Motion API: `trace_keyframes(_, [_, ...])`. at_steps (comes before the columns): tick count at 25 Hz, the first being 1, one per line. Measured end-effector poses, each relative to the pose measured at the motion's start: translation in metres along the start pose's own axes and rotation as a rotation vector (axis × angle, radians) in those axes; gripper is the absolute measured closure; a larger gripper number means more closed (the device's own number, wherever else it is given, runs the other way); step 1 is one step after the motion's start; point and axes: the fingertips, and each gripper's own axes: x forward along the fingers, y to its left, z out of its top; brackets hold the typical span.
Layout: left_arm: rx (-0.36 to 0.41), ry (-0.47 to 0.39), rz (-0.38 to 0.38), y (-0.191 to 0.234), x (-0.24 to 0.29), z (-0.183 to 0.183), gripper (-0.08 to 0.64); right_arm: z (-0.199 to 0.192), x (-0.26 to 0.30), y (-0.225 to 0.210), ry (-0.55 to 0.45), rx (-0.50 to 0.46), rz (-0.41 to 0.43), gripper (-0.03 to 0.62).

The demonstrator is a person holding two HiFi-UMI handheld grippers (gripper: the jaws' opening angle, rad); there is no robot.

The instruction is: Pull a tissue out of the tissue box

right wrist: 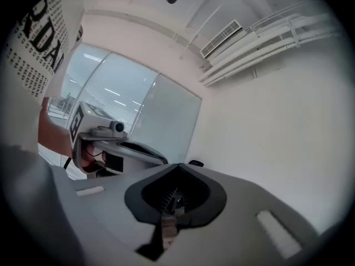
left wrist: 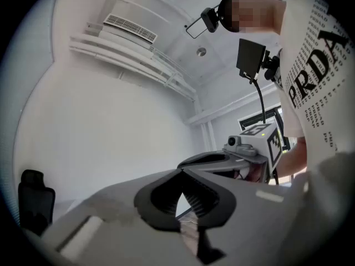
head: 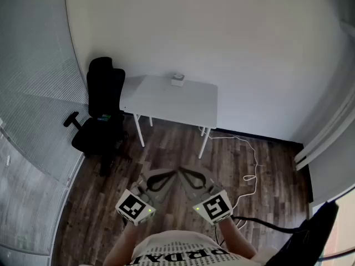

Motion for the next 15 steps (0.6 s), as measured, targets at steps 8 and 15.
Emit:
trace_keyframes(8, [-0.024, 0.006, 0.009, -0.003, -0.006, -0.007, 0.561, -0.003, -0.001, 0.007, 0.007, 0.025, -0.018, 0.585])
trace_keyframes(15, [-0.030, 0.013, 0.007, 0.001, -0.011, -0.012, 0.561, -0.003, 0.003, 0.009, -0.004, 0.078, -0.061, 0.584])
